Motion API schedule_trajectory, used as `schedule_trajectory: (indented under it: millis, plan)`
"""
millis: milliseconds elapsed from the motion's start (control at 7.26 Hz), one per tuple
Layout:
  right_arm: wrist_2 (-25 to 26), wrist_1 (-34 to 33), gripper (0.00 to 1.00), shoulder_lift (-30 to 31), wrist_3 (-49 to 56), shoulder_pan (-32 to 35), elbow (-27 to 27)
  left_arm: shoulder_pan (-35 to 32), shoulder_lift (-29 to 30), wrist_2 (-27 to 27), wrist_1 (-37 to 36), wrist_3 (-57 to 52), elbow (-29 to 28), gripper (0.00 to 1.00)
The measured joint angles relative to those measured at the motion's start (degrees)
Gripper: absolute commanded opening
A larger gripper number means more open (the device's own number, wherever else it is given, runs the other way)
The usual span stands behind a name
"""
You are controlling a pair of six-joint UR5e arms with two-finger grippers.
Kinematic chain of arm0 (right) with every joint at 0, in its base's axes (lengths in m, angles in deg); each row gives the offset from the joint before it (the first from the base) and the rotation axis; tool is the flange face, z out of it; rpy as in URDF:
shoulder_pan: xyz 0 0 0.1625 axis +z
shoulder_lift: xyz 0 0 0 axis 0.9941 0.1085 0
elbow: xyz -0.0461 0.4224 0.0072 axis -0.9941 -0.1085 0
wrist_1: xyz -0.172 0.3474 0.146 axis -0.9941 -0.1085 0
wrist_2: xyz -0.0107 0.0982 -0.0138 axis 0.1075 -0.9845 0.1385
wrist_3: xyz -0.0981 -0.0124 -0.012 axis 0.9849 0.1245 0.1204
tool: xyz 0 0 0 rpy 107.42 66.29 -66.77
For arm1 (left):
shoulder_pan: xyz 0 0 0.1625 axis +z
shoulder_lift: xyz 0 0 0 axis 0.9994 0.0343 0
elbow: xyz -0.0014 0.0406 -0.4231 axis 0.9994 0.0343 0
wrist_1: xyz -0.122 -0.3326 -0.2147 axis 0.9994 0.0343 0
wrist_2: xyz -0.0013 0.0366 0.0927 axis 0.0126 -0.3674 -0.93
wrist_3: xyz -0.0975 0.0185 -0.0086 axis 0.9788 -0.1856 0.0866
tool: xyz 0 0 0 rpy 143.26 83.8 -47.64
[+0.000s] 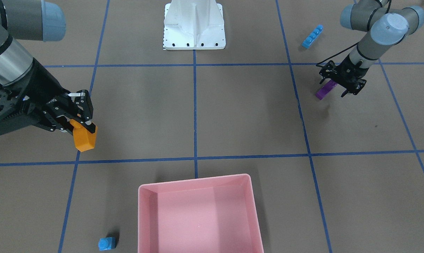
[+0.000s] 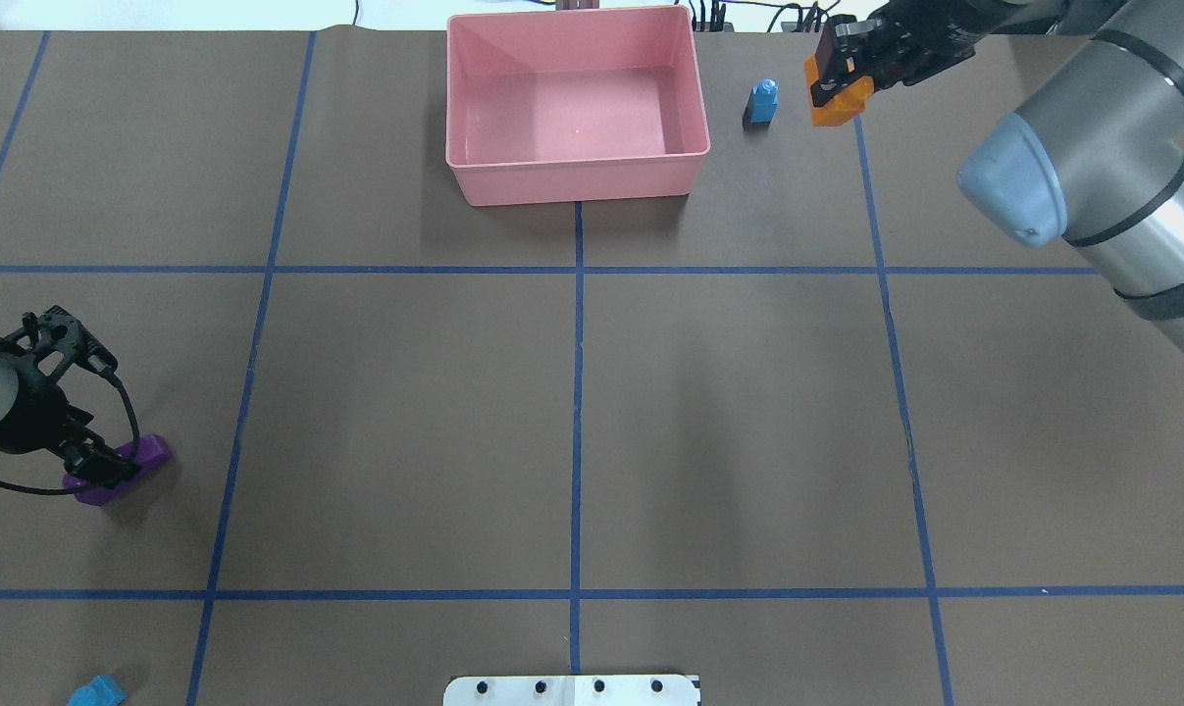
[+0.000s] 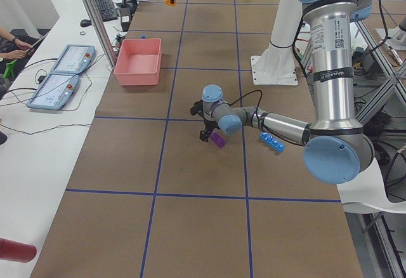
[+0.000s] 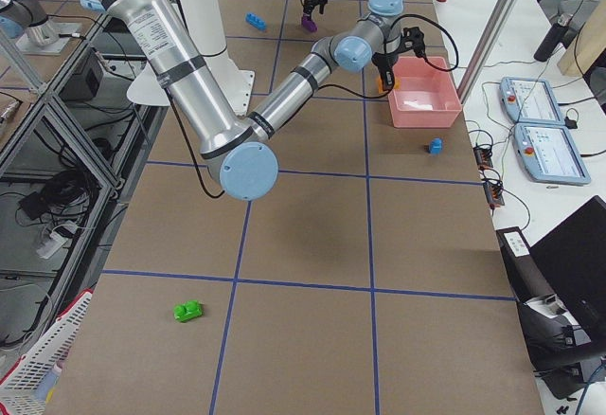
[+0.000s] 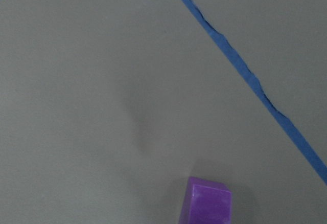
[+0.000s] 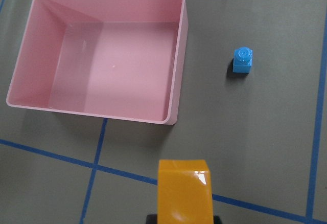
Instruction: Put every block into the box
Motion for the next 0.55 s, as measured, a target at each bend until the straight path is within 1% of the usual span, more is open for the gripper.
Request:
schedule_trajectory:
  millis: [275,413,551]
  plan:
    - [1.3,0.0,0.00,-3.9,-0.7,-1.4,-3.4,1.4,-0.7,0.0,0.0,0.2,-0.9,0.99]
    - [1.5,0.0,0.00,-5.6,-0.9,-1.8,-5.0,2.1,-0.9,0.0,0.0,0.6,-1.1,0.72]
    - [2.0,0.1,0.00,-7.0,-1.7,-2.4,-6.5,2.9,-0.9,0.1,0.1,1.9,-1.1,0.12]
